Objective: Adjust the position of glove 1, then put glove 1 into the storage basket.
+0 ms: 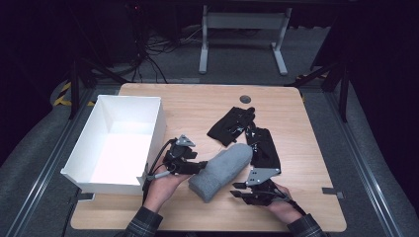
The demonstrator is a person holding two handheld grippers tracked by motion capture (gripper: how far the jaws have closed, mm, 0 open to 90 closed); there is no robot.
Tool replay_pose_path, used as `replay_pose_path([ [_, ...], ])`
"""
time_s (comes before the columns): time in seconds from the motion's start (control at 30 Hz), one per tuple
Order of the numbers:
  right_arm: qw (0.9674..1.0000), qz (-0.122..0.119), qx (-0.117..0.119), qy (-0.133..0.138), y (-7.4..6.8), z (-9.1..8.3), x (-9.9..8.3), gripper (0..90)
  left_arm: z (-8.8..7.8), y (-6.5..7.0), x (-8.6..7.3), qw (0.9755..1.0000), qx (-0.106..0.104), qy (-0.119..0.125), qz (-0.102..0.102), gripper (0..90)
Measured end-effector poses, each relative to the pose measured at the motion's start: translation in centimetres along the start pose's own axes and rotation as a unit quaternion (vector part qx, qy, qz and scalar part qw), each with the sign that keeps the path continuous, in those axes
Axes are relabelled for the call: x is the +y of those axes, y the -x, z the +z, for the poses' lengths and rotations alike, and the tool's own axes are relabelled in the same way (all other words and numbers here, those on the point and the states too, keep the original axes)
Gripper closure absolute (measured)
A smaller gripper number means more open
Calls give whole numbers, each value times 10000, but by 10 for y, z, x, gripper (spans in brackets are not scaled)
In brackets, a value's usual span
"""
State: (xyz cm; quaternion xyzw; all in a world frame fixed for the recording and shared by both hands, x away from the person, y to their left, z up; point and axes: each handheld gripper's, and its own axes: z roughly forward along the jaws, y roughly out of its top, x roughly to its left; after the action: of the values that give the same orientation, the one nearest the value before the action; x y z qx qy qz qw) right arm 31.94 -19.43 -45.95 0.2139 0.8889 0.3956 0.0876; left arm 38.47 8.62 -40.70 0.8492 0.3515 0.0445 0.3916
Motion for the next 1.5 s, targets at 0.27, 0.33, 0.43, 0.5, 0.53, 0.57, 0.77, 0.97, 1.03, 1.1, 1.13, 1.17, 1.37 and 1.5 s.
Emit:
replay_pose_path([
  [0.27, 9986, 301, -434, 42, 17, -22, -15, 502, 13, 5, 20, 9992, -165, -88, 341, 277],
  [0.33, 9976, 389, -570, 48, 20, -28, -20, 466, 16, 7, 24, 9988, -211, -99, 424, 253],
  [0.43, 9961, 497, -726, 63, 25, -36, -27, 428, 19, 9, 29, 9984, -253, -19, 499, 229],
  [0.5, 9958, 516, -750, 65, 26, -37, -29, 422, 20, 10, 31, 9983, -300, -6, 490, 216],
  [0.53, 9949, 574, -825, 52, 29, -41, -33, 406, 22, 11, 33, 9982, -279, -42, 528, 216],
  [0.57, 9944, 604, -867, 29, 31, -44, -35, 396, 24, 12, 34, 9981, -266, -50, 554, 210],
  [0.77, 9912, 754, -1088, -46, 38, -53, -49, 370, 38, 19, 42, 9970, -339, -167, 677, 180],
  [0.97, 9899, 833, -1141, -127, 42, -56, -57, 333, 54, 25, 45, 9961, -329, -310, 761, 165],
  [1.03, 9898, 833, -1143, -158, 41, -55, -57, 326, 59, 25, 44, 9957, -295, -395, 779, 159],
  [1.1, 9900, 817, -1138, -152, 41, -54, -57, 315, 65, 25, 42, 9953, -269, -491, 785, 154],
  [1.13, 9900, 819, -1135, -151, 41, -54, -57, 313, 66, 25, 41, 9952, -271, -524, 778, 154],
  [1.17, 9901, 816, -1136, -147, 41, -53, -57, 310, 69, 24, 39, 9951, -280, -555, 766, 154],
  [1.37, 9902, 810, -1137, -105, 40, -53, -58, 297, 79, 17, 31, 9946, -393, -690, 666, 147],
  [1.5, 9901, 800, -1145, -98, 40, -53, -58, 288, 86, 16, 28, 9935, -524, -805, 613, 145],
])
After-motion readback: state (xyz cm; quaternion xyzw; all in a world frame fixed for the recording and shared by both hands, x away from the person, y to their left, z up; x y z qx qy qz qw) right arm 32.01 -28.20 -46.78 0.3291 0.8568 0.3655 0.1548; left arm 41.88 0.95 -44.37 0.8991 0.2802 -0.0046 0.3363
